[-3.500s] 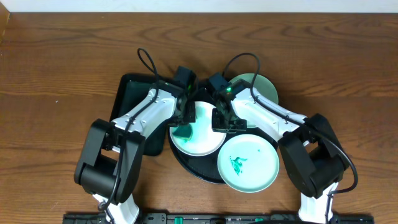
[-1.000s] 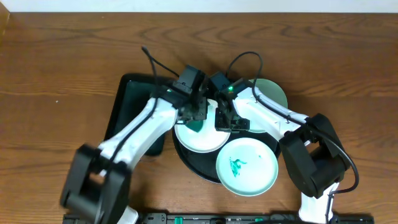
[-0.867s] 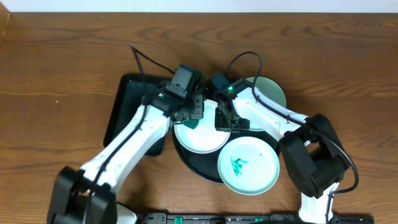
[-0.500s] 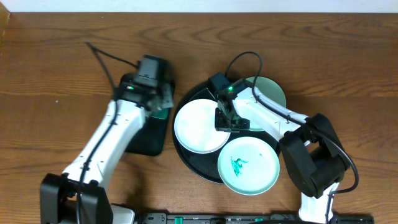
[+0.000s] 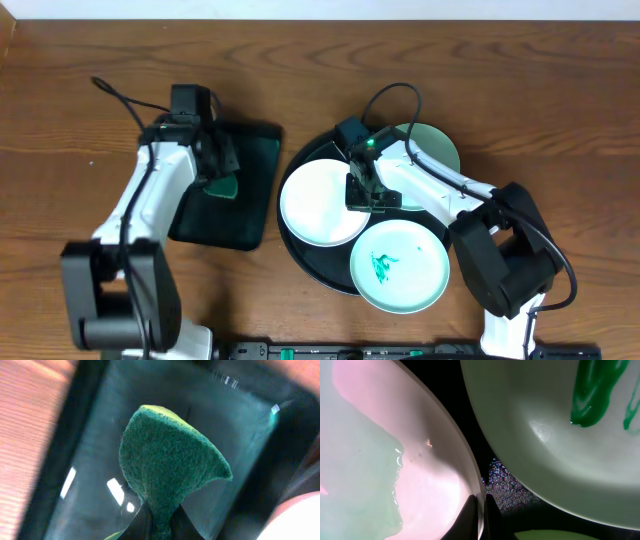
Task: Clean dirty plates on tray and stack at the side
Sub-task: 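Return the sponge with the left gripper to the black tray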
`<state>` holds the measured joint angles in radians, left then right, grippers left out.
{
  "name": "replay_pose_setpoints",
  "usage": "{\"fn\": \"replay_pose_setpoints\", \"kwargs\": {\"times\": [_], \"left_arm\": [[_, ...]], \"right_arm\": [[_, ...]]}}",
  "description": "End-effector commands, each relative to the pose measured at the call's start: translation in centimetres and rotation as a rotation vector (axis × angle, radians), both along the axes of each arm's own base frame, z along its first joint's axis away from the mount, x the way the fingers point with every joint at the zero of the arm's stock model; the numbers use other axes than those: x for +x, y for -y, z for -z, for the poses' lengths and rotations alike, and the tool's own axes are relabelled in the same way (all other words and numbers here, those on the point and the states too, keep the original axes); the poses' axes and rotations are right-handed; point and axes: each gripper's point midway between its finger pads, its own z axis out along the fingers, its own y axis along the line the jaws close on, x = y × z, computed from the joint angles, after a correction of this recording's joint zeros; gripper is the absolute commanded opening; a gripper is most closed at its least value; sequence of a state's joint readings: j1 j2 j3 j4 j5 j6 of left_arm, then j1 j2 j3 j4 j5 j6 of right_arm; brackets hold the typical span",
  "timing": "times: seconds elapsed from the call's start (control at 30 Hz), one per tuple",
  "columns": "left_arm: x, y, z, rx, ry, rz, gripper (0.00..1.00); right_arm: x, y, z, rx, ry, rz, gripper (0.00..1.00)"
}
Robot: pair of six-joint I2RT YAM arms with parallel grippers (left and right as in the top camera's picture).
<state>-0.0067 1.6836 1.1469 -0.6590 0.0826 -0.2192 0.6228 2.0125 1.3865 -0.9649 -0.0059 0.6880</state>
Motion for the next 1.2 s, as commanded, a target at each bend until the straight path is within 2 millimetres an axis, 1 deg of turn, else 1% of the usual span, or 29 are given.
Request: {"fn": "replay_pose_setpoints", "kwargs": {"times": [0.0, 0.07, 0.17, 0.3, 0.47, 0.77, 0.9, 1.03, 1.17], "left_arm": [[-0.1, 0.4, 2.2, -0.030, -0.068, 0.033, 0.07], [-0.4, 0.0, 3.4, -0.029, -0.104, 0.022, 0.07], [-0.7, -0.7, 4.5, -0.031, -0.135, 0.001, 0.07], [-0.6, -2.2, 4.6, -0.025, -0.132, -0.040, 0.07], [-1.1, -5.5, 4.6, 0.042, -0.146, -0.127, 0.07], [-1.9, -8.5, 4.6, 0.031, -0.155, -0.236, 0.07], [-1.8, -8.4, 4.6, 0.022, -0.154, -0.235, 0.07], [-1.4, -7.1, 4.3, 0.023, -0.142, -0.199, 0.07], [-1.1, -5.4, 3.1, 0.028, -0.113, -0.151, 0.07]], "right_arm": [[-0.3, 1.1, 0.4, -0.037, -0.013, -0.013, 0.01], [-0.4, 1.1, 0.4, -0.038, -0.015, -0.013, 0.01], [-0.5, 1.2, 0.4, -0.042, -0.020, -0.017, 0.01], [-0.5, 1.2, 0.4, -0.041, -0.020, -0.021, 0.01], [-0.6, 1.1, 0.4, -0.035, -0.027, -0.025, 0.01], [-0.7, 1.0, 0.4, -0.034, -0.030, -0.026, 0.01], [-0.7, 1.0, 0.4, -0.034, -0.029, -0.026, 0.01], [-0.7, 1.1, 0.4, -0.034, -0.029, -0.025, 0.01], [-0.5, 0.9, 0.4, -0.029, -0.023, -0.045, 0.01]]}}
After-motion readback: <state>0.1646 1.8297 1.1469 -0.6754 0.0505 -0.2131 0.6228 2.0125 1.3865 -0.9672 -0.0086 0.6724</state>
